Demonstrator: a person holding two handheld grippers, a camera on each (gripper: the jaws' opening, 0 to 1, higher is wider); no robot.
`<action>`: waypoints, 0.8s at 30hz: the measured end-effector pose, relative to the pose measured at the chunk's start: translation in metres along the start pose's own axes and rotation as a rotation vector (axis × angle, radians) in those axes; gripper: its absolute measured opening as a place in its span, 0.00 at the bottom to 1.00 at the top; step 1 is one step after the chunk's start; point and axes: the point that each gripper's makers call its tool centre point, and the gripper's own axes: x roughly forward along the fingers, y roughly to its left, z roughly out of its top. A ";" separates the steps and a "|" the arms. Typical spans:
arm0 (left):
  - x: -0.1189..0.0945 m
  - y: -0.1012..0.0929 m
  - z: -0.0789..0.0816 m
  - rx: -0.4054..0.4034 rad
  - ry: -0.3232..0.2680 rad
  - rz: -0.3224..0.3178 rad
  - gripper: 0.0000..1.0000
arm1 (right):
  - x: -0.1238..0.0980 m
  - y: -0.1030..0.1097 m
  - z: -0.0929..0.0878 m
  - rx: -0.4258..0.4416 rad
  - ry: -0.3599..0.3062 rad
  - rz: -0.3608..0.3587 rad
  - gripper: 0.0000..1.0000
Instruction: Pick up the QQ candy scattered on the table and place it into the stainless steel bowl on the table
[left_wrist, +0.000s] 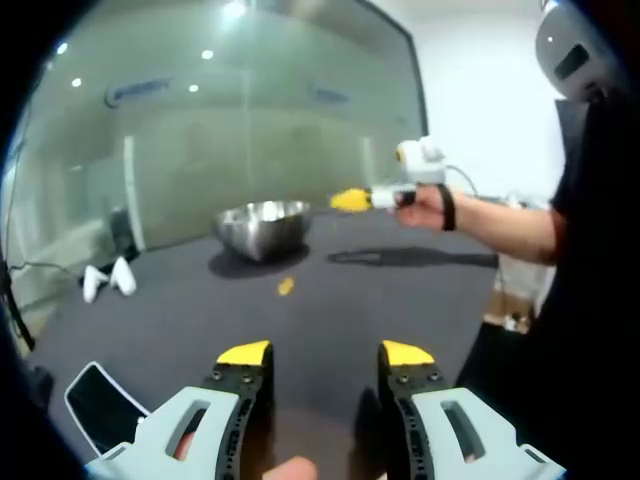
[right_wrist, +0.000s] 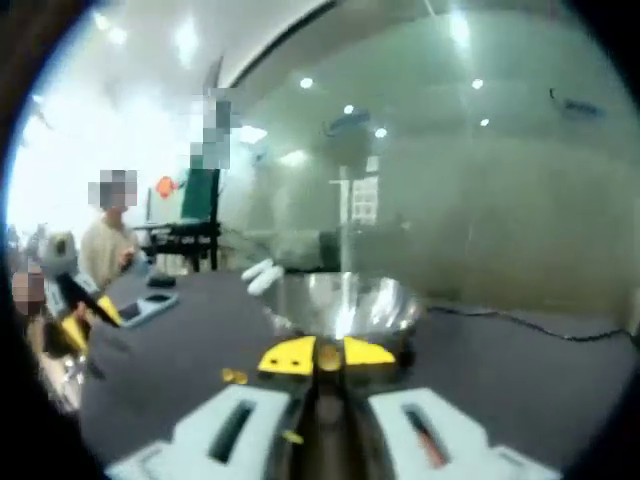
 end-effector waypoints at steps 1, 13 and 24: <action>0.000 0.000 0.002 -0.001 -0.006 0.000 0.43 | 0.004 0.000 0.002 -0.001 0.005 0.004 0.09; -0.003 -0.003 -0.003 -0.012 -0.006 -0.004 0.43 | 0.079 0.001 0.019 -0.072 0.056 0.018 0.09; -0.009 0.004 0.002 0.001 -0.003 0.013 0.43 | 0.109 -0.005 -0.003 -0.049 0.129 0.015 0.19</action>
